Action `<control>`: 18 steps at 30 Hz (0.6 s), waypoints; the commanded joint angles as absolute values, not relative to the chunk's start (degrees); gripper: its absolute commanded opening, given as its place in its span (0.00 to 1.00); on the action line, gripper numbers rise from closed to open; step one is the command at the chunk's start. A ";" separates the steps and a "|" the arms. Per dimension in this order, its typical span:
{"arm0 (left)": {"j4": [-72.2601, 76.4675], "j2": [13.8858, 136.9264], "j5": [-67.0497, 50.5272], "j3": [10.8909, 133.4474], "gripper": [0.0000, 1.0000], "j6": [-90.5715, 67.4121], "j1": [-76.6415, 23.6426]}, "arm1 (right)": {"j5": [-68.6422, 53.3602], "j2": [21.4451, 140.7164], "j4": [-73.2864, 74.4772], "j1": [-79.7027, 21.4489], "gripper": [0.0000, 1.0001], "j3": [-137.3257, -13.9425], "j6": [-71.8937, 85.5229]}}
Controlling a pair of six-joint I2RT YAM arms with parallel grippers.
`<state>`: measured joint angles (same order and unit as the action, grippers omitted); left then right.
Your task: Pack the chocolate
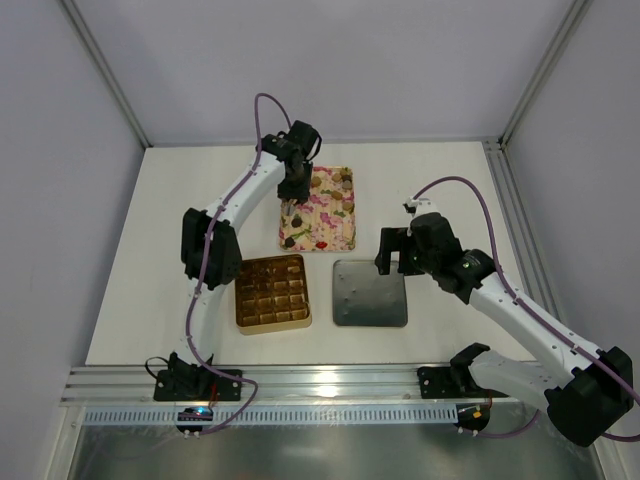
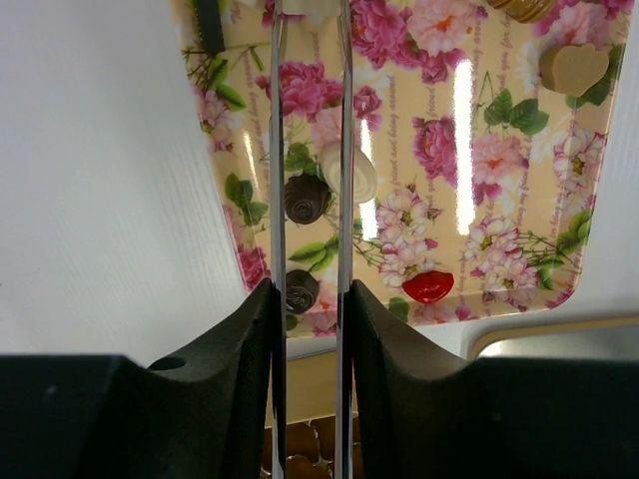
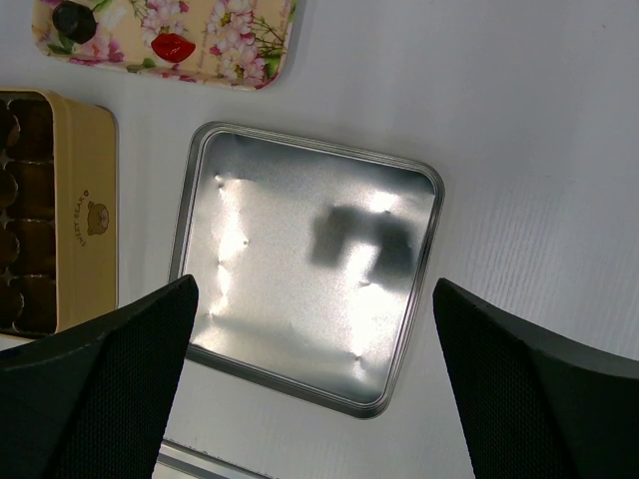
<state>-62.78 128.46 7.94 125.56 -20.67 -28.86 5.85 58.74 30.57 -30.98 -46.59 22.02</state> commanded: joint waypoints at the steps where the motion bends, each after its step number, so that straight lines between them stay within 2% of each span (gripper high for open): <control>1: -63.63 125.43 8.09 127.97 0.31 -20.57 -28.92 | 6.68 57.66 30.06 -30.85 1.00 -46.23 21.88; 18: -64.60 117.61 5.10 123.15 0.29 -21.09 -28.92 | 5.98 57.83 29.18 -30.85 1.00 -45.62 22.50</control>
